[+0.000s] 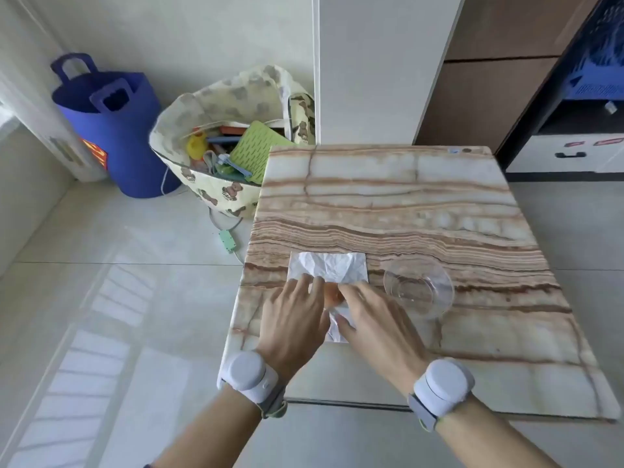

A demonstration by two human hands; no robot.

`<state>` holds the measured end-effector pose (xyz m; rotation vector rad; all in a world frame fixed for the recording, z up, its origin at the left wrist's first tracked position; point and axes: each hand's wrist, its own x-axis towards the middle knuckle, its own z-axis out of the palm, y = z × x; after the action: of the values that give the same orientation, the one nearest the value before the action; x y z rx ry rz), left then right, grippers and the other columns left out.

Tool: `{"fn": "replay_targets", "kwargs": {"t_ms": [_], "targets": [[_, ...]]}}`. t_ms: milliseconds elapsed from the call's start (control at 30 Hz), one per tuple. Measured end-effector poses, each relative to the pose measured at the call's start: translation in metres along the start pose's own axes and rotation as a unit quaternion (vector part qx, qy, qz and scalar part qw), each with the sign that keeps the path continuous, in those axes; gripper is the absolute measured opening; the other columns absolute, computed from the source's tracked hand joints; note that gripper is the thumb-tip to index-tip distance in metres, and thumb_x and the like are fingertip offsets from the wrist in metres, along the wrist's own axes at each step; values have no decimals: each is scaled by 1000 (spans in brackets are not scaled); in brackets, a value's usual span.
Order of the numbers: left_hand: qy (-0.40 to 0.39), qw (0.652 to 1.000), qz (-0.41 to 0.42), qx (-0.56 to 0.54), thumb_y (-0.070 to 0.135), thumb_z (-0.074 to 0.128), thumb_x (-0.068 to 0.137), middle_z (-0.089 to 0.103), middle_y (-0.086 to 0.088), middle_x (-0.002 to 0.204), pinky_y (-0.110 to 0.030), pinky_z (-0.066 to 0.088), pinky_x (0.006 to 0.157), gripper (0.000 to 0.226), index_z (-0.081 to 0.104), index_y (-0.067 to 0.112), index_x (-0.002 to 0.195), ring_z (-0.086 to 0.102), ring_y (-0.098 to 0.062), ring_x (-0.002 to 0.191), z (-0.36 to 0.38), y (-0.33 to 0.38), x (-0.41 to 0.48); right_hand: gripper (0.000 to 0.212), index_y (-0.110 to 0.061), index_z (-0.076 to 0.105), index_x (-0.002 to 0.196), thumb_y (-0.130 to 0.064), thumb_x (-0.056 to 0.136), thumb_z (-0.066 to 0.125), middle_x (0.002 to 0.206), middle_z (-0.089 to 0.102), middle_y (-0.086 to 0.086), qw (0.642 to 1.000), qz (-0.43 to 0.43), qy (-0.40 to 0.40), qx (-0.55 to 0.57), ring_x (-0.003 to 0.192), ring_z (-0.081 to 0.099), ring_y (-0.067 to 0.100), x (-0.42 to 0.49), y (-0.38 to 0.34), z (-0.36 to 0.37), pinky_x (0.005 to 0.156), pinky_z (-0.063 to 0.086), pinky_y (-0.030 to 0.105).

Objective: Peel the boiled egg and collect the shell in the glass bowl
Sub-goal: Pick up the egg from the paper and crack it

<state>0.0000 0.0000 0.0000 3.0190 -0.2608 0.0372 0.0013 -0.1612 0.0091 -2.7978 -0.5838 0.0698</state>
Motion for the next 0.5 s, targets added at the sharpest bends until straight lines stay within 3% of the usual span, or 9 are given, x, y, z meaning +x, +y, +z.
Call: {"fn": "replay_targets", "kwargs": {"t_ms": [233, 500], "targets": [[51, 996, 38, -67, 46, 57, 96, 56, 8, 137, -33, 47, 100, 54, 45, 25, 143, 55, -17, 126, 31, -11, 14, 37, -21, 55, 131, -32, 97, 64, 113, 60, -3, 998, -25, 60, -19, 105, 64, 21, 18, 14, 29, 77, 49, 32], [84, 990, 39, -104, 50, 63, 96, 64, 8, 122, -32, 42, 97, 55, 48, 27, 144, 58, -18, 116, 50, -23, 18, 39, -20, 59, 133, -35, 97, 67, 114, 65, -1, 992, -58, 117, 0, 102, 65, 23, 25, 24, 49, 83, 53, 35]]}}
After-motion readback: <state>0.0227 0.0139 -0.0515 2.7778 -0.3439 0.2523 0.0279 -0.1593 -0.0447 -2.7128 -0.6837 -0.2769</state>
